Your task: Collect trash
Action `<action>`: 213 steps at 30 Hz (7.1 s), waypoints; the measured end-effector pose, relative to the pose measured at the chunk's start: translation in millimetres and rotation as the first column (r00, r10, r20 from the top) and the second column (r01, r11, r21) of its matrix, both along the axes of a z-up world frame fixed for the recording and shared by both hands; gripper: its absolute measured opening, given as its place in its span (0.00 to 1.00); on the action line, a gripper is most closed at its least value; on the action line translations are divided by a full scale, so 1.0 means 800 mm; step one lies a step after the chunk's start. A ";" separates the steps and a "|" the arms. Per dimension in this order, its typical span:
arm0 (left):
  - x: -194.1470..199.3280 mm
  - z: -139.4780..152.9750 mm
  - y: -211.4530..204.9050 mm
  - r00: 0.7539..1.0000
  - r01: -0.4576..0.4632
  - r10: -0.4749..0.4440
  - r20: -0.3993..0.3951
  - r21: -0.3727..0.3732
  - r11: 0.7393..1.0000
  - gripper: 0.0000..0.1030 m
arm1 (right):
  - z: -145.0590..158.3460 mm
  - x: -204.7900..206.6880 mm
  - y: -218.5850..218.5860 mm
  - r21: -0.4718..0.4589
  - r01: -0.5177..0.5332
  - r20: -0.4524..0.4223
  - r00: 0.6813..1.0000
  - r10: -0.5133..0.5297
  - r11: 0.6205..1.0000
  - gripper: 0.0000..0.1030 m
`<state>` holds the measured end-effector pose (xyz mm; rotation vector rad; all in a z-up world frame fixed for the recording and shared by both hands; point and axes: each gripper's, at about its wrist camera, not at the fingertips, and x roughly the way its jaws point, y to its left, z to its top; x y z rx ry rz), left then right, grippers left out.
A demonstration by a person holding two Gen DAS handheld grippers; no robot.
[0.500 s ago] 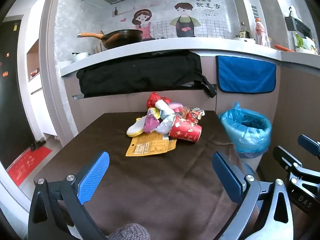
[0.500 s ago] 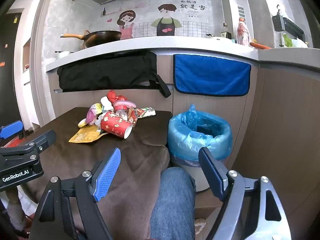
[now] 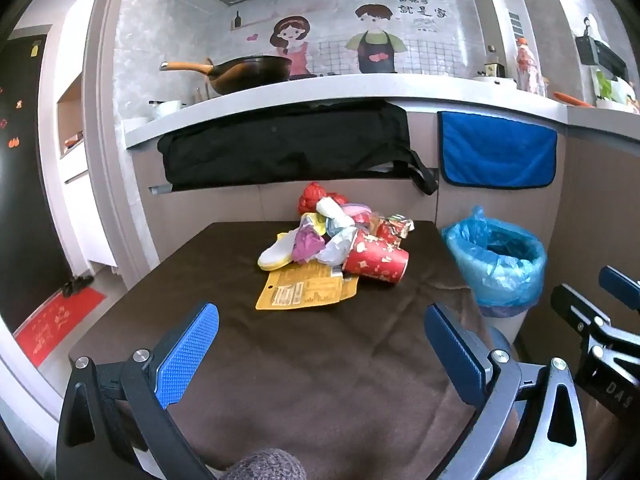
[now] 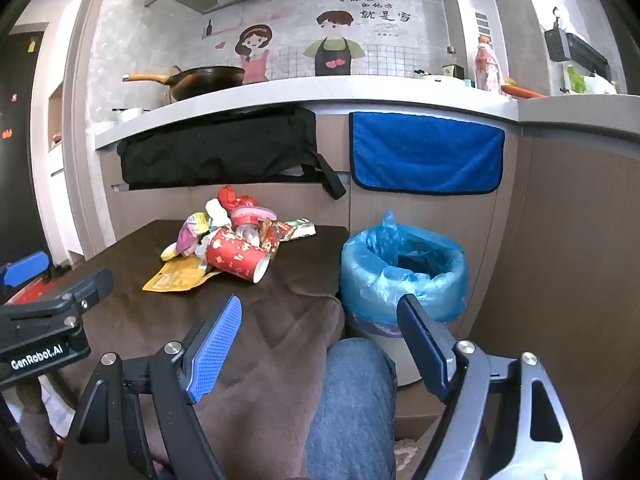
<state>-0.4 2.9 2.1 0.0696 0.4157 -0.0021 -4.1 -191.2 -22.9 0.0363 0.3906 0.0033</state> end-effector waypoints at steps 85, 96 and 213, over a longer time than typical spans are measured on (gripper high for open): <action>0.007 0.008 0.008 1.000 0.003 -0.002 0.031 -0.025 1.000 0.99 | 0.015 -0.002 -0.004 0.004 -0.007 0.019 1.000 0.007 1.000 0.75; 0.110 -0.001 0.072 0.998 0.026 -0.040 -0.055 -0.225 0.974 0.99 | 0.031 0.060 -0.015 0.015 -0.044 -0.027 0.999 0.045 0.999 0.75; 0.377 -0.005 -0.258 0.848 0.465 -0.514 -0.130 -0.283 0.839 0.20 | 0.017 0.320 -0.284 0.321 -0.068 -0.027 0.996 0.081 0.945 0.59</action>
